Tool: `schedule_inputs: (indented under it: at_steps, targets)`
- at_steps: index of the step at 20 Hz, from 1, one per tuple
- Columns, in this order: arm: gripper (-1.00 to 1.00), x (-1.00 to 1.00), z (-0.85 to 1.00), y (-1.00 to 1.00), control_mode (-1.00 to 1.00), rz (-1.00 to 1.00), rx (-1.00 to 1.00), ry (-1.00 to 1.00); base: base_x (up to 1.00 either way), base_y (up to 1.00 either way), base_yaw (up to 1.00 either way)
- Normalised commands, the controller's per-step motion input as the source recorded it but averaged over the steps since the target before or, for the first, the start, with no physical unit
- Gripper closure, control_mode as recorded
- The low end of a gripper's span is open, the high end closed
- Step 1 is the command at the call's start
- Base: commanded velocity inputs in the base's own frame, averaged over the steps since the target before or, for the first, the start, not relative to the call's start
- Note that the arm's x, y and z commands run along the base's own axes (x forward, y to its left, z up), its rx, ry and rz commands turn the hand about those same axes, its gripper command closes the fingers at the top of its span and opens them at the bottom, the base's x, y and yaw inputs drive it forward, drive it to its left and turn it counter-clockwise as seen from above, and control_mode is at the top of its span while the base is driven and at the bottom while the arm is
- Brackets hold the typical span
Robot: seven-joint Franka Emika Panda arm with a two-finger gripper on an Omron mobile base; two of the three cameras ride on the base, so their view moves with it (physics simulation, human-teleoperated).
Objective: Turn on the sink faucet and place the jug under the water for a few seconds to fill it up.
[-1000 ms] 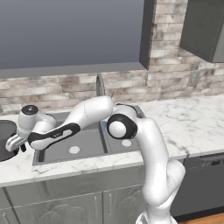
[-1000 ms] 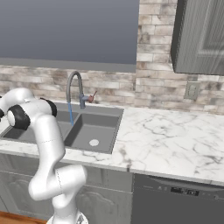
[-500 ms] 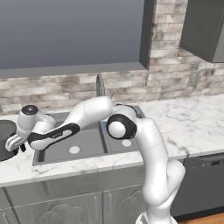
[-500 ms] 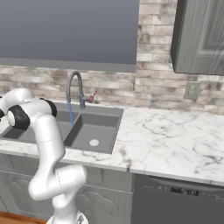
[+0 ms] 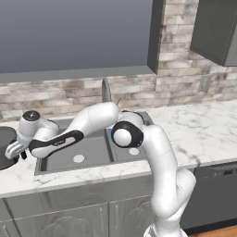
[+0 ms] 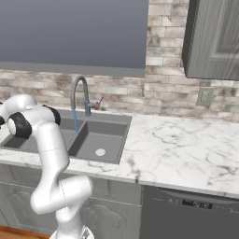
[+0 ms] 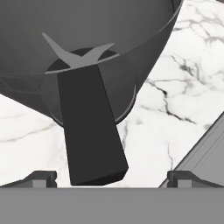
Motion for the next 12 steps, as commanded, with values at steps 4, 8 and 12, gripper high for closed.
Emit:
schedule_inputs:
  at_steps: [4, 8, 12]
  targets:
    - [-1.00, 0.00, 0.00, 0.00, -1.00, 0.00, 0.01, 0.00, 0.00, 0.00, 0.00]
    - [-1.00, 0.00, -0.03, 0.00, -1.00, 0.00, 0.05, 0.00, 0.00, 0.00, 0.00]
    - [-1.00, 0.00, -0.05, 0.00, -1.00, 0.00, 0.04, 0.00, 0.00, 0.00, 0.00]
